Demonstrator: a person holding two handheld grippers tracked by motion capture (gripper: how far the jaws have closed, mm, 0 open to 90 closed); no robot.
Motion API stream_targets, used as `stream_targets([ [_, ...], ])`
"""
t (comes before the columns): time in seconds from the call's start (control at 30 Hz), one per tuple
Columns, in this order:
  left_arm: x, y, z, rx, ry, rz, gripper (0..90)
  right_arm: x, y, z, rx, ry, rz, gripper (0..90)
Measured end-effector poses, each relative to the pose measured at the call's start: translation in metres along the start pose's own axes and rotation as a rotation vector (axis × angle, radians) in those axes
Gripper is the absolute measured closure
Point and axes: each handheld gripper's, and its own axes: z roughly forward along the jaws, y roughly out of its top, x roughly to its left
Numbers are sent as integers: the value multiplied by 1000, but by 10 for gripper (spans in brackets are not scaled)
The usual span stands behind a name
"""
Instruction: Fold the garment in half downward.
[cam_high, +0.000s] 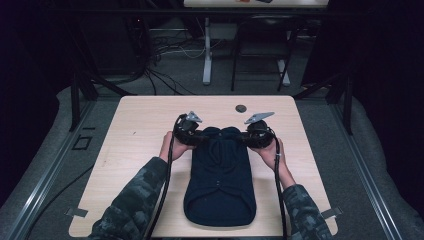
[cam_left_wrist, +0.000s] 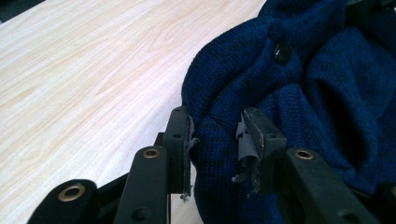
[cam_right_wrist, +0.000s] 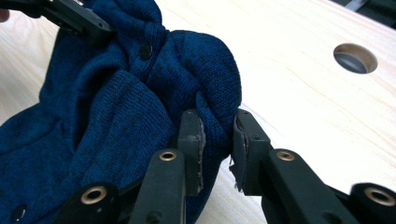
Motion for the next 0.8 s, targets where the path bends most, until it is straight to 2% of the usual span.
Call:
stream_targets([
  [0.2, -1, 1, -5, 10, -14, 11, 660, 7, 4, -7, -20, -12, -37, 751],
  [0.33, -2, 2, -10, -14, -16, 25, 680, 8, 5, -10, -26, -17, -43, 751],
  [0.63, -9, 7, -18, -64, 17, 76, 696, 7, 5, -19, -55, -22, -52, 747],
  [0.8, -13, 10, -24, -87, 28, 99, 696, 5, 6, -25, -67, -8, -47, 744],
])
